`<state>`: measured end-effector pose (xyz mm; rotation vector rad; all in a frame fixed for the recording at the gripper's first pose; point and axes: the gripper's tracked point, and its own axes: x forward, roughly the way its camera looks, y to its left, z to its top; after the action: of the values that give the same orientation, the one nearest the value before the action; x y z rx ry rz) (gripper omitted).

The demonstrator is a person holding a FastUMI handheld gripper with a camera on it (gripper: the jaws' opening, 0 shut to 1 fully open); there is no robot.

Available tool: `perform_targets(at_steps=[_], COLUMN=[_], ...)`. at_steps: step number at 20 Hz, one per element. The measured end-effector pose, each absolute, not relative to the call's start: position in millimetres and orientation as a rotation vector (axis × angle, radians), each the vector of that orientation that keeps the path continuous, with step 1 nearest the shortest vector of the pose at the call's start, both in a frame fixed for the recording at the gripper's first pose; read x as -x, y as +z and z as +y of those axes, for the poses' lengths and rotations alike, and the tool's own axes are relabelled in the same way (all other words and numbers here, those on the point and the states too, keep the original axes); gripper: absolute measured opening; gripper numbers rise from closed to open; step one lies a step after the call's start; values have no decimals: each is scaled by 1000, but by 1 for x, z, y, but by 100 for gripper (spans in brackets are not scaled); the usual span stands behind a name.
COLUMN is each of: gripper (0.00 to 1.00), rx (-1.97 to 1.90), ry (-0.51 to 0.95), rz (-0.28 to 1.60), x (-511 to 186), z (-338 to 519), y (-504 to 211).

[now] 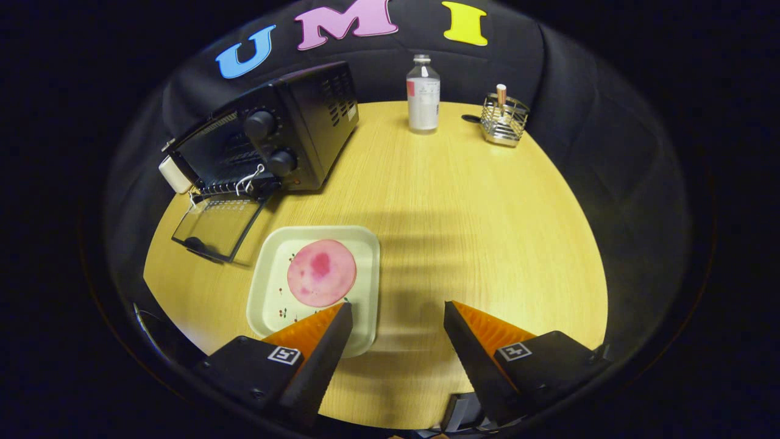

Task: Open the toaster oven, put the food inside, and close the toaster oven door.

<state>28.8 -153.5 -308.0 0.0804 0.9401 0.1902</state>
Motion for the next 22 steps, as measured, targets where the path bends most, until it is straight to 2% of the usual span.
perform_targets(at_steps=[3,5,6,7,8,9,10,11,12,15,16,19,22], gripper=[98,86,71,67,59,57,47,43,30,23,12,7,7], rx=[-65,-47,-43,-38,-26,-30,-37,-57,-63,-92,-128,-197,-266], ry=[238,267,269,276,267,277,285,294,297,301,302,313,293], rz=[978,1042,1013,1036,1022,1038,1045,1046,1047,1043,1060,1096,1111], x=[-28,-20,-27,-24,-27,-23,-24,-22,-22,-28,-26,-27,-17], z=[-143,-137,-136,-134,-136,-133,-130,-128,-127,-130,-128,-125,-121], y=[-318,-327,-325,-327,-327,-327,-328,-327,-329,-330,-326,-330,-327])
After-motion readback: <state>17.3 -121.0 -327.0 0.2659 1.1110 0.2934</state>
